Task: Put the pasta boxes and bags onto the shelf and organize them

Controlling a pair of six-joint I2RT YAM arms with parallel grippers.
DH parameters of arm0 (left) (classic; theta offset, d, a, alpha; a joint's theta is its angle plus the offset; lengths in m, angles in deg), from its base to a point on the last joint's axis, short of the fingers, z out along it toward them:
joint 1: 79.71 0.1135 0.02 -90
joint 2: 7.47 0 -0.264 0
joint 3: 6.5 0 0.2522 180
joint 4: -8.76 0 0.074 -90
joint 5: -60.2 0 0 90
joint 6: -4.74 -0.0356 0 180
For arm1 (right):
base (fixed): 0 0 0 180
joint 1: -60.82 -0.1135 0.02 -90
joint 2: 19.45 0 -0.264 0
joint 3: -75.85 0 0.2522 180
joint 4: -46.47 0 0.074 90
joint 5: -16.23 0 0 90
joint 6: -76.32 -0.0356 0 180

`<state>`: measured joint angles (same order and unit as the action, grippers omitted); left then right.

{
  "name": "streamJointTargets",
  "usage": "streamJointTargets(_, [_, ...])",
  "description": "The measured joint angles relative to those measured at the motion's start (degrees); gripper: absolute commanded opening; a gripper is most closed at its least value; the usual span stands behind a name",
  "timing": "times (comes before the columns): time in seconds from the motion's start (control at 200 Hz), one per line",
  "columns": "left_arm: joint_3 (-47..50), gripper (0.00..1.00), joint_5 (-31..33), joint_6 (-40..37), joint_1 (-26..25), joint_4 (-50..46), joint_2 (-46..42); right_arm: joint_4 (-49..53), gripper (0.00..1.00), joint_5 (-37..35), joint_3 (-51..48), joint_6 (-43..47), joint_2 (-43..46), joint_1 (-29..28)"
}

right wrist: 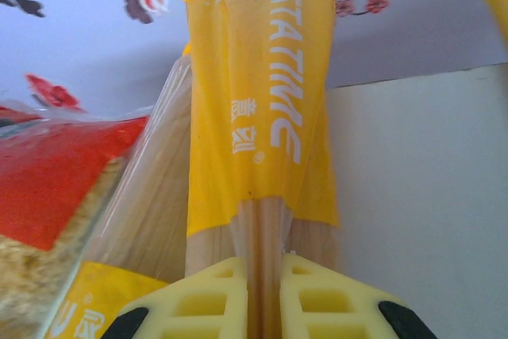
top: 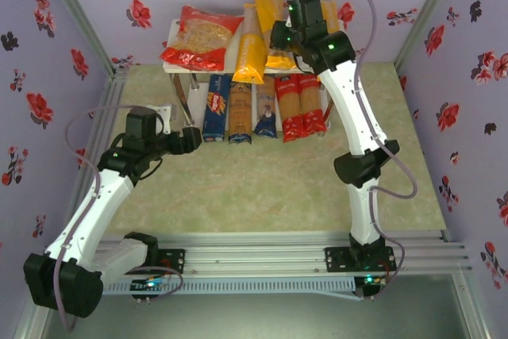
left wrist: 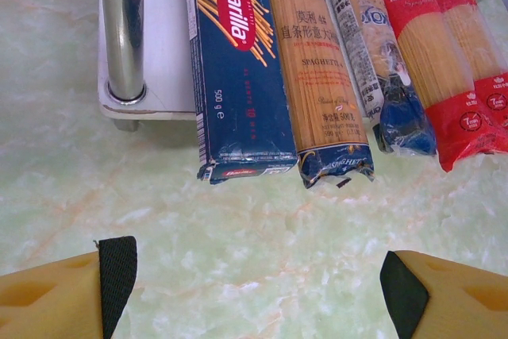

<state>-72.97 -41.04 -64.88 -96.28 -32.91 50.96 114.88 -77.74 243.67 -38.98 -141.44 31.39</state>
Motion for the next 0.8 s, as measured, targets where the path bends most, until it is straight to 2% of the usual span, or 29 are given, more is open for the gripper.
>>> streamJointTargets(0.215, [0.00,0.84,-0.02,0.00,0.00,0.00,0.00,-0.52,0.00,-0.44,-0.28,-0.37,0.00,-0.31])
streamJointTargets(0.55, [0.37,0.84,-0.66,0.04,0.00,0.42,0.00,-5.18,0.00,-10.14,-16.65,-0.68,10.23,-2.14])
streamJointTargets(0.8, [0.37,0.84,-1.29,0.22,0.00,0.46,0.00,-5.09,0.00,-15.30,-17.97,-0.26,11.17,-3.39])
